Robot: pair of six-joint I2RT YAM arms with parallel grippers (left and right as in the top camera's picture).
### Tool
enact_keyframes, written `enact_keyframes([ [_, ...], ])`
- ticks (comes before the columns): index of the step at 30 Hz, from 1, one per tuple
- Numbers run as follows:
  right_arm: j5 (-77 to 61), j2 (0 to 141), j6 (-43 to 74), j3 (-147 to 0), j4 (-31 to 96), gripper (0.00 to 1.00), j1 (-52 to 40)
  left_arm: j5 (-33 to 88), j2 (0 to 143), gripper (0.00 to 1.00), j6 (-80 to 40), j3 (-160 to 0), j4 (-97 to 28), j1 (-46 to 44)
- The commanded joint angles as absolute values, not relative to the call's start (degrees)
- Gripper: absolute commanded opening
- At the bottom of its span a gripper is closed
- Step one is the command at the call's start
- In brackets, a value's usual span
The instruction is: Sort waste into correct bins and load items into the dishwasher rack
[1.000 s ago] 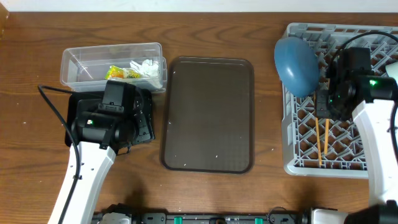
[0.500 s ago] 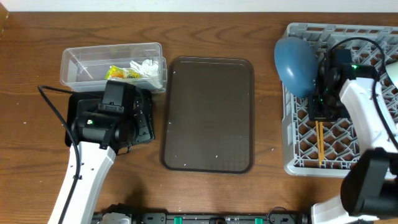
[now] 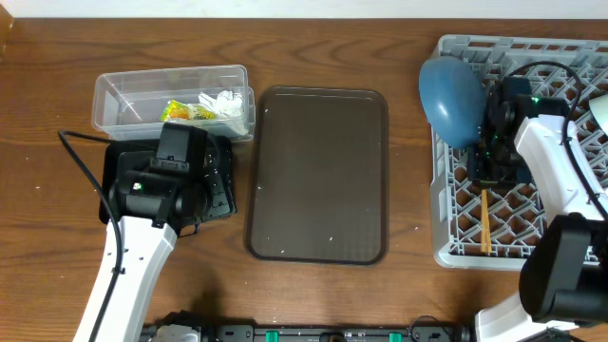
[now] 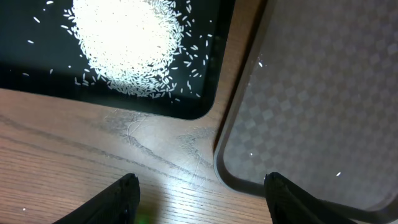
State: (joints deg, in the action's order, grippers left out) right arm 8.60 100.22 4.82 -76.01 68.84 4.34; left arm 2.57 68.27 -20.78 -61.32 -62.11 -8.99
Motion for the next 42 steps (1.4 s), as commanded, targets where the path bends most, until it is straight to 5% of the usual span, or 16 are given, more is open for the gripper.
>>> enact_keyframes([
  [1, 8.4, 95.8, 6.4, -76.1, 68.8, 0.16, 5.1, 1.5, 68.6, 0.67, -20.5, -60.8, -62.3, -8.6],
  [6, 4.5, 88.2, 5.4, -76.1, 66.8, 0.17, 5.1, 1.5, 68.6, 0.67, -20.5, -60.8, -62.3, -8.6],
  [13, -8.7, 80.8, 3.3, -76.1, 62.9, 0.39, 5.1, 4.3, 68.6, 0.67, -15.3, -60.9, -59.9, -9.5],
  [19, -18.0, 81.3, 2.3, -76.0, 60.2, 0.72, 3.6, 5.8, 70.2, 0.67, -12.5, -60.9, -56.8, -13.0],
  [31, -5.6, 80.1, 8.5, -75.1, 69.4, 0.78, 3.3, 5.8, 71.6, 0.68, -10.7, -60.9, -68.6, -13.3],
  [42, -5.5, 55.8, 8.5, -51.5, 52.0, 0.88, 3.3, 3.9, 54.4, 0.67, -11.0, -56.8, -60.8, -13.4],
])
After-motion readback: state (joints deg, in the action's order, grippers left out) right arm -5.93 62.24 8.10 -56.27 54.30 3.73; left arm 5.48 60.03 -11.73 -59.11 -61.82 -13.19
